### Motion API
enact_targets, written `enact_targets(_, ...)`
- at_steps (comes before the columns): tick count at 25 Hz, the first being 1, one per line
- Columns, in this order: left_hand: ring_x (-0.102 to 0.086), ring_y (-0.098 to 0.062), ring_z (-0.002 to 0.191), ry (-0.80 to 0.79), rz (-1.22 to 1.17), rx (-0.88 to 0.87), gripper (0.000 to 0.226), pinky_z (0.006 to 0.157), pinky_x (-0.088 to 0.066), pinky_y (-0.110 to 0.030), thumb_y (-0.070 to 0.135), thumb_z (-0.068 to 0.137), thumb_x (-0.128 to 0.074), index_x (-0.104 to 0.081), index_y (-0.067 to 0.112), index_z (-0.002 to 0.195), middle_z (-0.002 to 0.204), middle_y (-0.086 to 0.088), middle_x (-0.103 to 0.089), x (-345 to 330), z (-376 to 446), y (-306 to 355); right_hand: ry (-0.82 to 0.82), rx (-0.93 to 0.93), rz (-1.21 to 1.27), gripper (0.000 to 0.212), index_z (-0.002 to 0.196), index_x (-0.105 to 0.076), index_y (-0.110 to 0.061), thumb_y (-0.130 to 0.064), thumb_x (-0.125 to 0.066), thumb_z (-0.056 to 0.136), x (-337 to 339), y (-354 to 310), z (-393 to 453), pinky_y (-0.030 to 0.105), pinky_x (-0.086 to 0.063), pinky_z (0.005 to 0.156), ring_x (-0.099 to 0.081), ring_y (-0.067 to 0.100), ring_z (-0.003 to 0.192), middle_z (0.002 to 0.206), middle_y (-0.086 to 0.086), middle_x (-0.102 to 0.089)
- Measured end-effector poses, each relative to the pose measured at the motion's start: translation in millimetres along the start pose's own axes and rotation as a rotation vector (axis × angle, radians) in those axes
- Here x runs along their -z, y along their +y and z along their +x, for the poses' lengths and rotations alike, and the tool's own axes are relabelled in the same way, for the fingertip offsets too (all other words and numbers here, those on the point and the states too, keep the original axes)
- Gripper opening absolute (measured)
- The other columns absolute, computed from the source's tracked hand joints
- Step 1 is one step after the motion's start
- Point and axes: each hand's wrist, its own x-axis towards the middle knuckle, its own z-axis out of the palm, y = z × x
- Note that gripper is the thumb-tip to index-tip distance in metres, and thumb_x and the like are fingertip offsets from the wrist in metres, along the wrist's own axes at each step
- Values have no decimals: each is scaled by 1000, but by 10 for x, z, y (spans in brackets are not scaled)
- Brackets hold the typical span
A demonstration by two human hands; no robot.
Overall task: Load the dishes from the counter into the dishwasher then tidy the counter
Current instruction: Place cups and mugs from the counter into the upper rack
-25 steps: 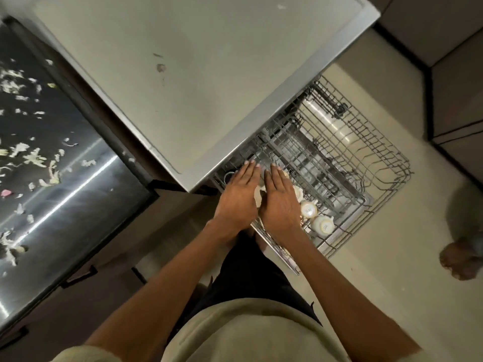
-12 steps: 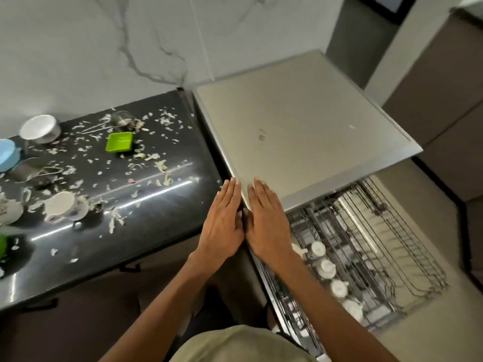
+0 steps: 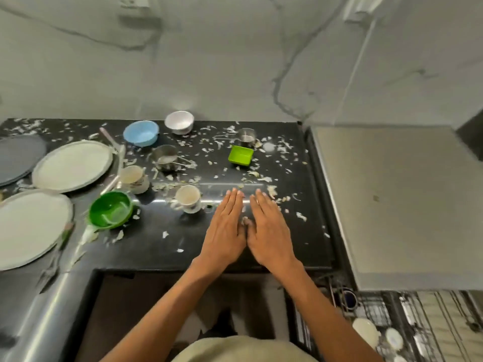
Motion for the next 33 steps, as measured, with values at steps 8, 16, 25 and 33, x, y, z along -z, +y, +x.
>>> enact_targets(8, -3, -14, 153, 105, -32, 218, 73, 124, -3, -29, 5, 91, -50, -17, 7, 157, 165, -7, -12, 564, -61, -930, -136, 125, 102, 69, 158, -26, -11, -22, -57, 97, -596, -761, 601, 22, 2, 121, -10, 15, 154, 166, 4, -19)
enact_targets(16, -60, -14, 113, 191, -177, 364, 50, 98, -48, -30, 0, 85, -52, -57, 22, 130, 122, 3, -66, 674, -53, -1241, -228, 22, 242, 61, 147, -43, -13, -18, -64, 90, -997, -855, 983, 32, -35, 112, -39, 22, 140, 149, 1, -46)
enact_targets(25, -71, -6, 86, 297, -231, 489, 26, 81, -57, -27, 4, 85, -68, -78, 19, 103, 95, 4, -77, 711, 136, -1458, -217, -67, 424, 69, 129, -61, -18, -36, -90, 69, -1132, -723, 1214, 34, -52, 89, -62, 17, 106, 118, -2, -66)
enact_targets(33, -74, -10, 78, 286, -650, 814, 10, 80, -61, -34, 9, 79, -80, -80, 16, 85, 78, 4, -76, 817, 296, -1228, 12, -51, 532, 57, 116, -60, -24, -34, -89, 69, -734, -604, 949, 20, -52, 79, -63, 2, 94, 105, -15, -64)
